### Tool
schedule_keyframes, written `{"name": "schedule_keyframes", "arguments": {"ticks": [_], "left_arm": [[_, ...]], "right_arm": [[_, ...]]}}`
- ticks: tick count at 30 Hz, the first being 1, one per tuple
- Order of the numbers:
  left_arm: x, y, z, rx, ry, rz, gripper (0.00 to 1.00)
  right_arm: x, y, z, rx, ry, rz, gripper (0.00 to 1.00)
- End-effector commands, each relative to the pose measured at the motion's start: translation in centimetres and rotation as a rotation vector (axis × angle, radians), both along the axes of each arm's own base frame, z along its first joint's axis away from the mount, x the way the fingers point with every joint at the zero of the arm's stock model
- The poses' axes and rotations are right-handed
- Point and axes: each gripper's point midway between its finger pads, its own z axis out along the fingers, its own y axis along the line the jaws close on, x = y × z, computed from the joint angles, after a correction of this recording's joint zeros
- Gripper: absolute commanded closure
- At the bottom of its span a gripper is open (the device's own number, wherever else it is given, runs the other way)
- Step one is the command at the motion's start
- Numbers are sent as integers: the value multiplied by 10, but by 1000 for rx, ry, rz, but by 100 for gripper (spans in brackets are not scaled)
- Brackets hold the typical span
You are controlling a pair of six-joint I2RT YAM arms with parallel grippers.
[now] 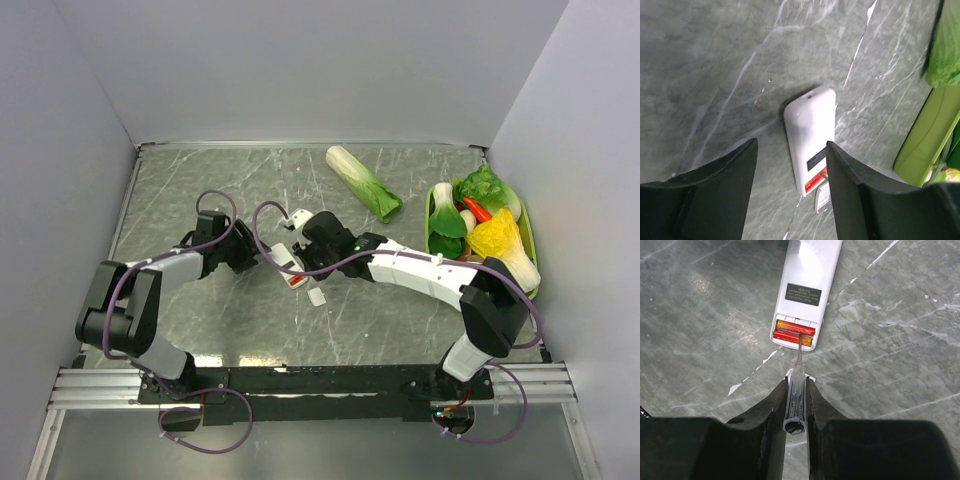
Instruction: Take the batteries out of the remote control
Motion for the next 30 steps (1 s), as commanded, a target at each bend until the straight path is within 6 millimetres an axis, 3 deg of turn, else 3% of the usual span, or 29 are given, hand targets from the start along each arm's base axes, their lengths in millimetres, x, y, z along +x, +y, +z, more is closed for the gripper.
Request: {"name": "schedule_keyframes", "arguments": {"ticks": [1, 6, 11, 23, 30], "left_arm": [[7, 13, 17, 51, -45, 74, 36], [26, 16, 34, 95, -73, 80, 27], [41, 9, 35, 92, -60, 60, 22], [46, 4, 5, 81, 65, 80, 18], [46, 5, -6, 92, 87, 74, 22]], "right_arm": [[8, 10, 0, 6, -6, -4, 100], [10, 11, -2, -4, -11, -1, 100], [10, 14, -1, -15, -15, 14, 100], [11, 21, -6, -9, -20, 30, 100], [13, 24, -8, -26, -41, 55, 100]]}}
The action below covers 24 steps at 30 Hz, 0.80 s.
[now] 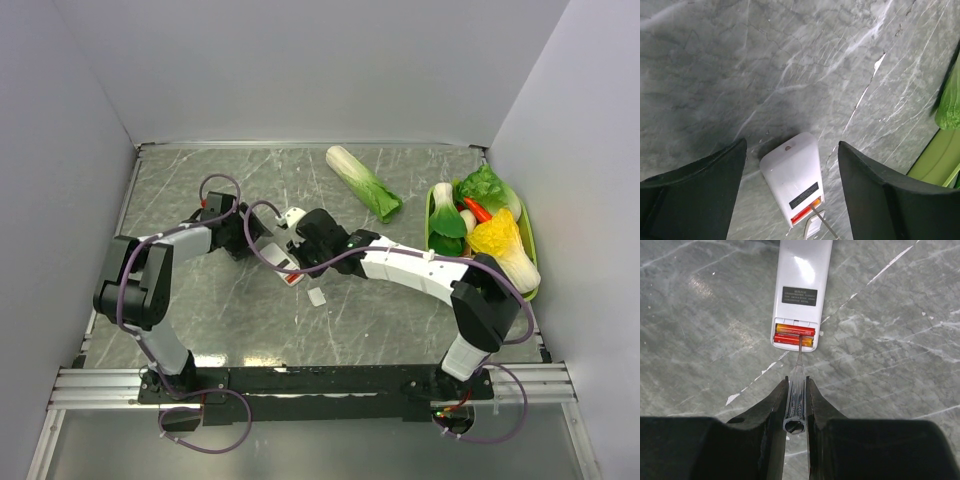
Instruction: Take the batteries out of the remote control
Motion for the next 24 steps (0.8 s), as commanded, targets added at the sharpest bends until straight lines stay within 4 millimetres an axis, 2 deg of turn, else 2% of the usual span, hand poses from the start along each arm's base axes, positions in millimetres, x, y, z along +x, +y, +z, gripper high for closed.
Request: {"name": "schedule_keyframes", "arguments": {"ticks": [1, 10, 21, 24], "left_arm": [[1, -1, -1, 4, 0, -2, 23], [-21, 3, -27, 7, 57, 1, 30], [-32, -8, -36, -25, 68, -22, 40], [-34, -11, -37, -32, 70, -32, 44]], "right_arm": [[4, 11, -10, -13, -14, 25, 100], [-2, 13, -19, -17, -6, 27, 100], [-4, 34, -13, -8, 2, 59, 100], [-2, 36, -19, -25, 14, 59, 100]]}}
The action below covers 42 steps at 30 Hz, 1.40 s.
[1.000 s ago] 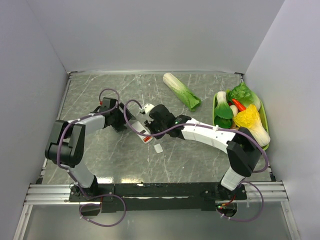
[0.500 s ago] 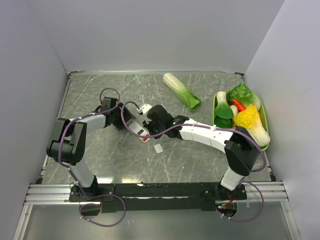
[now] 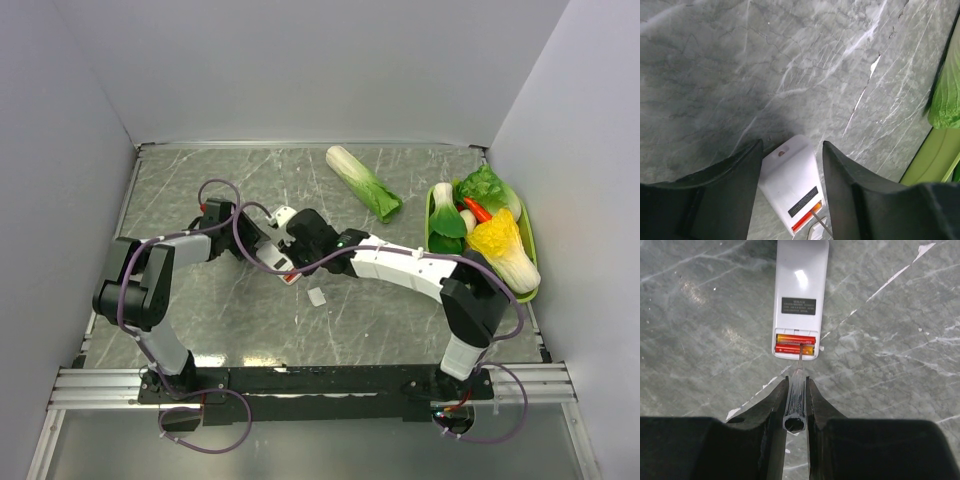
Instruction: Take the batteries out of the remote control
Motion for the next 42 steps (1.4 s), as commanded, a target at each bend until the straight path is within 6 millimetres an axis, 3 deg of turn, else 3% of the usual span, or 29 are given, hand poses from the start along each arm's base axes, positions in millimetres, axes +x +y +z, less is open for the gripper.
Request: {"name": "schedule_keyframes", "arguments": {"ticks": [1, 8, 25, 42], "left_arm": [[-34, -9, -29, 5, 127, -44, 45], [-41, -16, -29, 3, 133, -58, 48], [-62, -5, -41, 37, 162, -50, 51], [-70, -2, -48, 44, 184, -38, 54]], "right_arm": [[-9, 19, -20, -18, 57, 54, 100], [-11, 19, -28, -19, 83, 33, 100], [-30, -31, -48, 8, 70, -127, 100], [-54, -56, -62, 86, 67, -250, 100]]}}
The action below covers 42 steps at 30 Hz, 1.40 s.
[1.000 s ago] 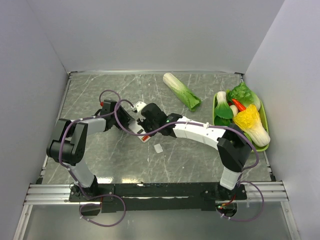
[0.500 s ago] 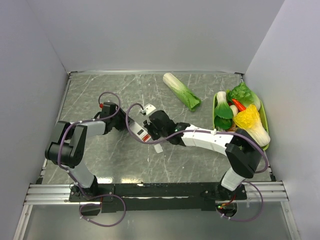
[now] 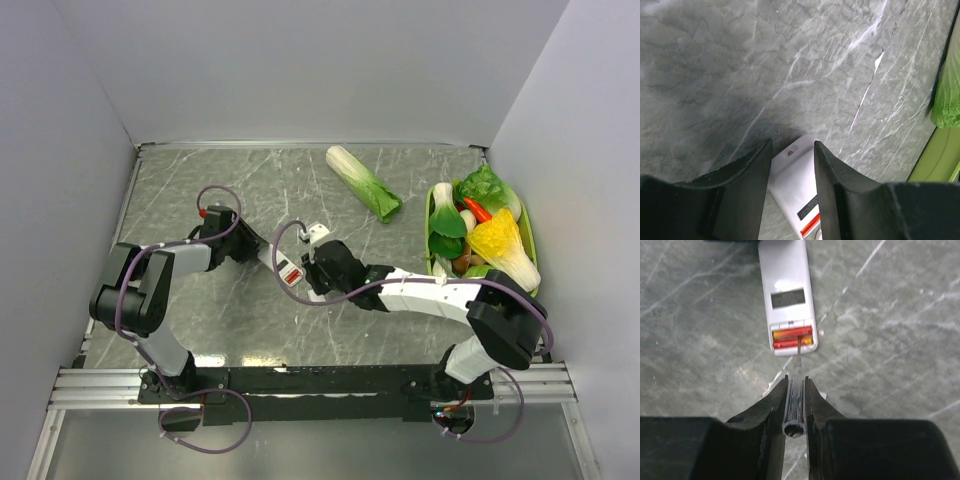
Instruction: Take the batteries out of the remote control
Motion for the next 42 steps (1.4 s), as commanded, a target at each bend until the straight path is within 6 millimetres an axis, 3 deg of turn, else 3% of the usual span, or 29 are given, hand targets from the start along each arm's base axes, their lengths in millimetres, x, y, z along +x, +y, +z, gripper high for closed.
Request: {"name": "schedule_keyframes", "arguments": {"ticks": [1, 10, 18, 24, 29, 36, 42], "left_arm": [[-60, -3, -42, 28, 228, -49, 54], [-59, -4, -39, 27, 222, -51, 55], [-55, -3, -35, 39, 217, -50, 56], [-39, 1, -5, 59, 130, -39, 42], [-31, 9, 23, 101, 69, -13, 39], [-34, 8, 28, 89, 59, -16, 38], [-36, 3, 42, 51, 11, -38, 37]], "right_arm": [[-35, -32, -49, -103, 131, -47, 100], [-40, -35, -54, -87, 141, -48, 100], [-35, -19, -23, -26, 83, 17, 100], [-24, -16, 11, -74, 53, 52, 100], [-22, -31, 16, -159, 60, 66, 100], [-20, -43, 43, -230, 33, 109, 100], [-16, -50, 45, -298, 67, 162, 100]]}}
